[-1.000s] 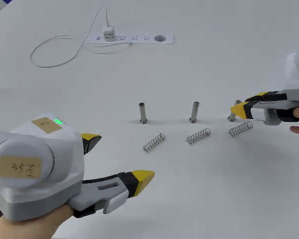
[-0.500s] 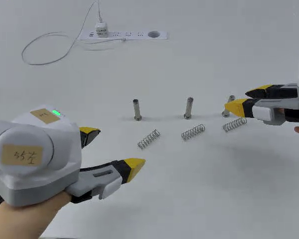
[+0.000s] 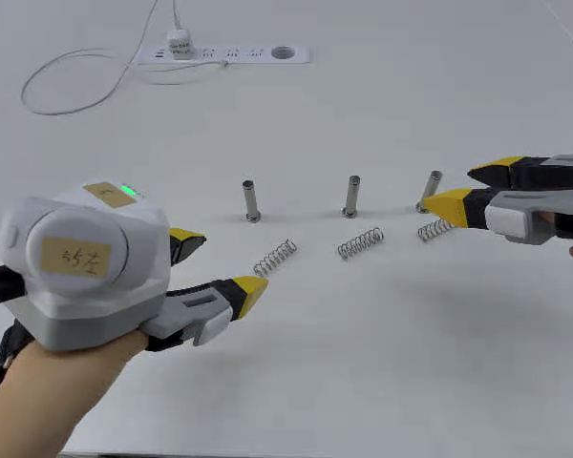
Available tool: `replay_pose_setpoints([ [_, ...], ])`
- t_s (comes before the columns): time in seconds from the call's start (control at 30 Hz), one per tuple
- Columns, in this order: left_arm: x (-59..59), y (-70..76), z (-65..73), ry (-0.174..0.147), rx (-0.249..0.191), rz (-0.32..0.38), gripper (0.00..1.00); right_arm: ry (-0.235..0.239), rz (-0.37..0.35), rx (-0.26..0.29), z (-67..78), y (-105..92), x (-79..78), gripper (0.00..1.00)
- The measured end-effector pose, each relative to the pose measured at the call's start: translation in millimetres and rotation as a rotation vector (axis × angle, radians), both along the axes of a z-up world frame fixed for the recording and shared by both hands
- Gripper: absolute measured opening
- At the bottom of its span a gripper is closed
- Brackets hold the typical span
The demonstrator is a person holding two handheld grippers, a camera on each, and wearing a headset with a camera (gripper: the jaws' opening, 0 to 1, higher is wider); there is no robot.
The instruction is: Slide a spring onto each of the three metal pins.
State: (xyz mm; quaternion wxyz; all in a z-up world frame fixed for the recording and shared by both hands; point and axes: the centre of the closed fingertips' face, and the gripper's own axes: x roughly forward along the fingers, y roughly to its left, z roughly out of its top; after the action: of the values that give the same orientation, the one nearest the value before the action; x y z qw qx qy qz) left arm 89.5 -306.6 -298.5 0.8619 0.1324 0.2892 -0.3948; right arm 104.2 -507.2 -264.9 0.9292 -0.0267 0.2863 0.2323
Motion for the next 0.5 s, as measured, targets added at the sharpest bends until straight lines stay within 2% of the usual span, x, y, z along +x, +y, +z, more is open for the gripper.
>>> replay_pose_setpoints([
  [0.5,12.5,-11.1,-31.8,0.027,0.045,-0.045,0.31,0.007,-0.002,0.003,-8.9,3.1,-6.9,0.41],
])
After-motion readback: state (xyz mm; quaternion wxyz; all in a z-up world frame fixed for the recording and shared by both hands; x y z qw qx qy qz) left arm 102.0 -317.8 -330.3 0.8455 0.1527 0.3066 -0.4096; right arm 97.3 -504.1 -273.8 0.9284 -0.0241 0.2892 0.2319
